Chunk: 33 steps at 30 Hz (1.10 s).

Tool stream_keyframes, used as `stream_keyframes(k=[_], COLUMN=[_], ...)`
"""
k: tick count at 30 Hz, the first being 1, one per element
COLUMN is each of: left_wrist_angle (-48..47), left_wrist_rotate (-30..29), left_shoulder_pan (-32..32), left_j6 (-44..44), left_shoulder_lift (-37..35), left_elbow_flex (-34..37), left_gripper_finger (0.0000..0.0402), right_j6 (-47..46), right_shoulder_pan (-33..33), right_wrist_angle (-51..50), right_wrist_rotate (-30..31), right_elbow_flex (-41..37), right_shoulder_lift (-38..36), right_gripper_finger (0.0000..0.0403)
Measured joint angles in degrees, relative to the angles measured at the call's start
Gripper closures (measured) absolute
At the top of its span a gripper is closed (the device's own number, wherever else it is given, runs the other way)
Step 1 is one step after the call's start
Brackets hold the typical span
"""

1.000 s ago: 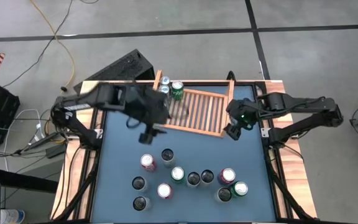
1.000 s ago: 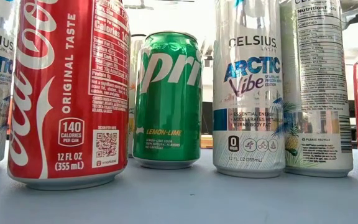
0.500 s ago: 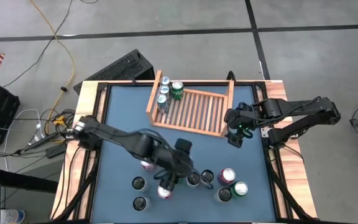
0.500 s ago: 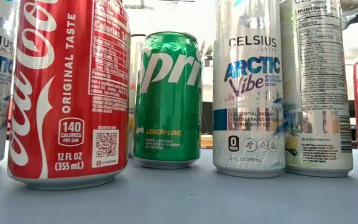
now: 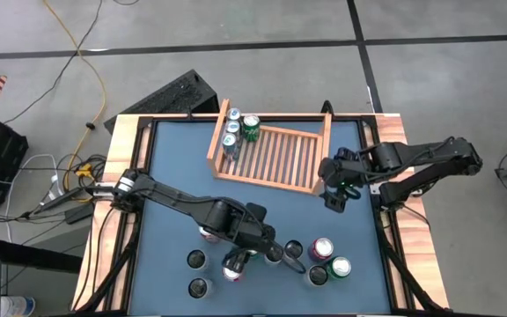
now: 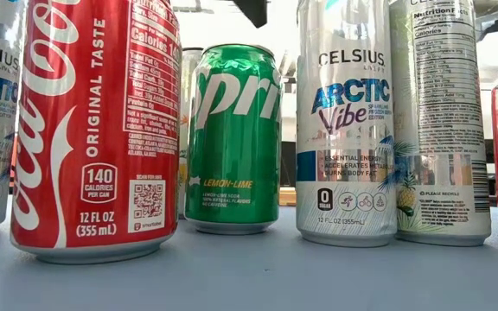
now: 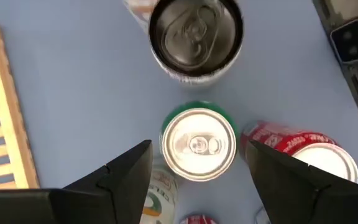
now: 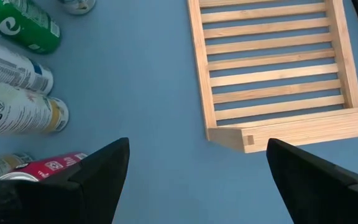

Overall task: Place canned beverage on shelf
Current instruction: Put the green soda can on the shelf

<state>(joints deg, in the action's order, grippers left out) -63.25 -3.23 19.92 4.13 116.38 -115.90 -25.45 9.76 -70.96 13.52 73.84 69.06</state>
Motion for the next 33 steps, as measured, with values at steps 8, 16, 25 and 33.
stream_keyframes(k=[8,16,25,33], left_wrist_angle=[1.4,1.1,-0.3,3.4], left_wrist_rotate=[-6.2,1.0,3.5,3.4], left_shoulder_pan=[-0.1,-1.5,-3.1,-2.1], left_j6=[-2.1,-0.9,0.3,-2.3], left_shoulder_lift=[0.0,0.0,0.0,0.0], left_elbow_flex=[1.2,1.2,1.2,5.0], left_gripper_finger=[0.0154,0.0152,0.008,0.0061], right_j6=[0.0,0.0,0.0,0.0], right_shoulder_pan=[0.0,-0.1,-0.1,-0.1], right_wrist_angle=[0.0,0.0,0.0,0.0], right_wrist_rotate=[0.0,0.0,-0.1,-0.1], right_elbow_flex=[0.0,0.0,0.0,0.0], right_shoulder_lift=[0.0,0.0,0.0,0.0], right_gripper_finger=[0.0037,0.0037,0.0037,0.0037])
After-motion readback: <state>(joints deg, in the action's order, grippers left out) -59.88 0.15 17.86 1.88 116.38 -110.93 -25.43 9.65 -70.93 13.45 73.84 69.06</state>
